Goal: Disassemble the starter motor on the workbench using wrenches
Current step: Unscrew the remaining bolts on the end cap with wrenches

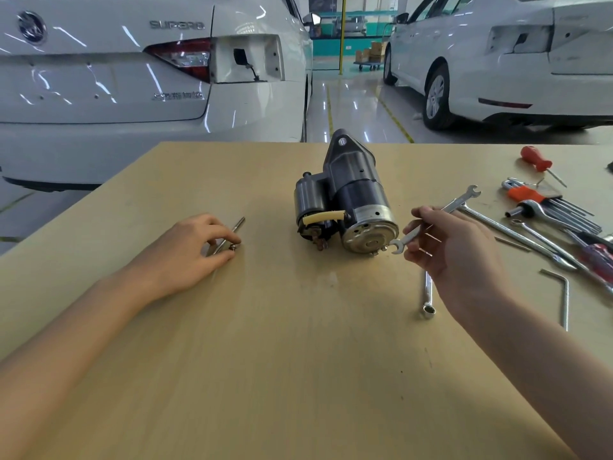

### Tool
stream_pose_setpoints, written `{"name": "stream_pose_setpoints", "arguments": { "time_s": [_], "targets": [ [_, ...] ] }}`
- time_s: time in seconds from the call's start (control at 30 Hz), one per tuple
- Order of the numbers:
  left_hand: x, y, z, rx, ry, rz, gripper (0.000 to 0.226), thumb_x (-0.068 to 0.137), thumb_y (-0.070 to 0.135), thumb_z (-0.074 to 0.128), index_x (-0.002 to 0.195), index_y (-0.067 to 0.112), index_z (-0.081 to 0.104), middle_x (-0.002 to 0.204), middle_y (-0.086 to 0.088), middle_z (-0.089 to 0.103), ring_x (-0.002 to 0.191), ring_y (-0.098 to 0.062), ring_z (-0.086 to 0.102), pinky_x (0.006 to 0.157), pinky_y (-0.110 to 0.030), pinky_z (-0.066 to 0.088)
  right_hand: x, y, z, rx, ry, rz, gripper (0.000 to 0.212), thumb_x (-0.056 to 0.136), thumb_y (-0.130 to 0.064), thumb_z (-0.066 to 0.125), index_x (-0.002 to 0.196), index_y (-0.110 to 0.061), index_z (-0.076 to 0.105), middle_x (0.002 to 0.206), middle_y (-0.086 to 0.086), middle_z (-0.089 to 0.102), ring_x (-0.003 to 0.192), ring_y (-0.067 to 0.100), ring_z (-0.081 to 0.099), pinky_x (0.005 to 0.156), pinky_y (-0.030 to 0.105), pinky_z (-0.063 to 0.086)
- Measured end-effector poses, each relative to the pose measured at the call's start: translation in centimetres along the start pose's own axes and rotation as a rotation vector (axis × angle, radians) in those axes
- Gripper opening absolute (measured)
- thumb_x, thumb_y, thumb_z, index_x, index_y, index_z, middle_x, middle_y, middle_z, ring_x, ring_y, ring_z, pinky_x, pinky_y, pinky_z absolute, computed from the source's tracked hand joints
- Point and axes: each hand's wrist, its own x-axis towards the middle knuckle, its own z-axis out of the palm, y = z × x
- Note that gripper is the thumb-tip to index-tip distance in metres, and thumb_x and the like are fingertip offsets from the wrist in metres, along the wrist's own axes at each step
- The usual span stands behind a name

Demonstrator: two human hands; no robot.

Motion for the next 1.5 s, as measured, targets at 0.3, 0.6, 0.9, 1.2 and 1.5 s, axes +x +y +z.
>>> {"name": "stream_pose_setpoints", "arguments": {
  "time_s": [0.3, 0.6, 0.9, 1.2, 1.5],
  "targets": [
    [1.8, 4.9, -0.3, -0.368, 0.248, -0.009, 0.023, 0.087, 0.006, 0.065, 0.104, 0.021, 0.071, 0.107, 0.000, 0.065, 0.097, -0.009, 0.060, 0.082, -0.009, 0.047, 0.0, -0.1, 0.0, -0.024, 0.034, -0.034, 0.030, 0.099, -0.023, 0.045, 0.082, -0.010, 0.065, 0.059, 0.001, 0.059, 0.055, 0.013, 0.058, 0.053, 0.024, 0.050],
    [9.9, 9.8, 3.0, -0.687, -0.167, -0.460, 0.045, 0.089, 0.052, 0.059, 0.107, 0.011, 0.064, 0.113, -0.013, 0.065, 0.103, -0.033, 0.064, 0.094, -0.047, 0.051, 1.8, -0.4, 0.3, -0.508, -0.002, -0.084, 0.014, 0.091, -0.024, 0.061, 0.081, -0.019, 0.070, 0.064, -0.002, 0.041, 0.050, 0.009, 0.034, 0.045, 0.022, 0.027],
    [9.1, 9.3, 5.7, -0.738, 0.180, -0.486, 0.040, 0.084, 0.050, 0.066, 0.090, 0.012, 0.072, 0.092, -0.009, 0.070, 0.087, -0.025, 0.065, 0.076, -0.036, 0.050, 7.6, -1.8, 3.5, -0.957, -0.284, 0.241, 0.081, 0.038, -0.079, 0.073, 0.086, -0.015, 0.068, 0.065, 0.006, 0.066, 0.053, 0.016, 0.053, 0.046, 0.023, 0.036],
    [7.7, 9.7, 6.2, -0.712, 0.266, -0.459, 0.058, 0.096, 0.053, 0.041, 0.053, 0.016, 0.034, 0.053, 0.002, 0.041, 0.053, -0.017, 0.037, 0.052, -0.033, 0.027, 8.7, -2.0, 5.5, -0.875, -0.359, 0.299, 0.068, 0.063, -0.062, 0.071, 0.107, -0.012, 0.061, 0.080, 0.009, 0.075, 0.061, 0.023, 0.069, 0.058, 0.028, 0.057],
    [7.8, 10.3, 7.1, -0.925, 0.126, -0.327, 0.066, 0.103, 0.050, 0.016, 0.109, 0.012, 0.070, 0.103, -0.004, 0.071, 0.100, -0.020, 0.062, 0.079, -0.024, 0.041, 8.3, -7.1, 6.5, -1.375, -0.179, -0.012, 0.055, 0.058, -0.063, 0.075, 0.080, -0.019, 0.050, 0.067, 0.004, 0.066, 0.038, 0.012, 0.062, 0.033, 0.013, 0.038]
  ]
}}
